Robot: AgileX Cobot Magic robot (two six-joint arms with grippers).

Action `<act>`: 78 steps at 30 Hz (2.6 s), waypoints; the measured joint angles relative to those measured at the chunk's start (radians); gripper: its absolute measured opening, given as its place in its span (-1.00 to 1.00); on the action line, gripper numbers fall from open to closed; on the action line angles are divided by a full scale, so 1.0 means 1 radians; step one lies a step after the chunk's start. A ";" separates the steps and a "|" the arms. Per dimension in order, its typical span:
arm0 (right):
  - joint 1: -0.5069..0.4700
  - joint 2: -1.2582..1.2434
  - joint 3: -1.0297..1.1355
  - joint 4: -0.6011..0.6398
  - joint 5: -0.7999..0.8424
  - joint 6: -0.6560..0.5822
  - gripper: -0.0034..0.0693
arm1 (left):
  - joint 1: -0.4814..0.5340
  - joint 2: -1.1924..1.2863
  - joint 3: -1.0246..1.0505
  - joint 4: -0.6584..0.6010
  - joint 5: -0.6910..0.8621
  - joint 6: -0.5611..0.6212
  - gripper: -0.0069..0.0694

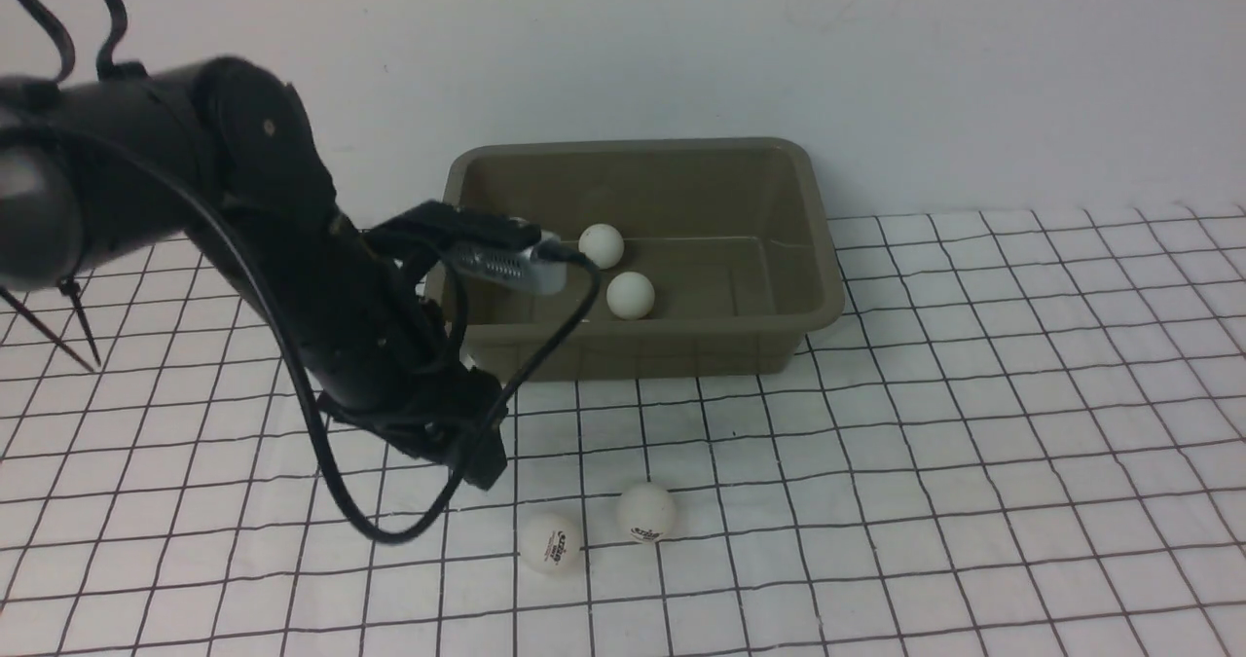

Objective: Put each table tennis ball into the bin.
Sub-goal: Use the left arm to clamp the table tennis ball closest to it, then use the left arm to put the table tennis ball into the box

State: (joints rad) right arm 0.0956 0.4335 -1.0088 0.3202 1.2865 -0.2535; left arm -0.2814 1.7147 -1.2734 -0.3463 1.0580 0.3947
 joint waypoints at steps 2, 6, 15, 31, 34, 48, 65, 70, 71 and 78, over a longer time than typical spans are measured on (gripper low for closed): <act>0.000 0.000 0.000 0.001 0.000 -0.001 -0.92 | -0.003 0.000 0.062 -0.015 -0.061 0.024 0.41; 0.000 0.000 0.000 0.003 0.000 -0.001 -0.92 | -0.058 0.001 0.154 -0.013 -0.202 0.057 0.41; 0.000 0.000 0.000 0.023 0.000 -0.001 -0.92 | -0.202 0.043 0.160 0.113 -0.347 -0.011 0.41; 0.000 0.000 0.000 0.025 0.000 -0.001 -0.92 | -0.207 0.120 0.160 0.118 -0.356 -0.042 0.41; 0.000 0.000 0.000 0.025 0.000 -0.001 -0.92 | -0.207 0.126 0.160 0.108 -0.357 -0.041 0.41; 0.000 0.000 0.000 0.025 0.000 -0.001 -0.92 | -0.207 0.169 0.160 0.071 -0.408 -0.006 0.11; 0.000 0.000 0.000 0.024 0.000 -0.002 -0.92 | -0.208 0.051 -0.254 0.400 -0.108 -0.123 0.11; 0.000 0.000 0.000 0.024 0.000 -0.002 -0.92 | -0.208 0.085 -0.345 0.480 -0.258 -0.167 0.11; 0.000 0.000 0.000 0.024 0.000 -0.002 -0.92 | -0.208 0.116 -0.369 0.488 -0.298 -0.181 0.11; 0.000 0.000 0.000 0.024 0.000 -0.003 -0.92 | -0.206 0.274 -0.429 0.488 -0.359 -0.188 0.11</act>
State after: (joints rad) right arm 0.0956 0.4335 -1.0088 0.3441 1.2865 -0.2565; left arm -0.4878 1.9892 -1.7027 0.1416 0.6990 0.2069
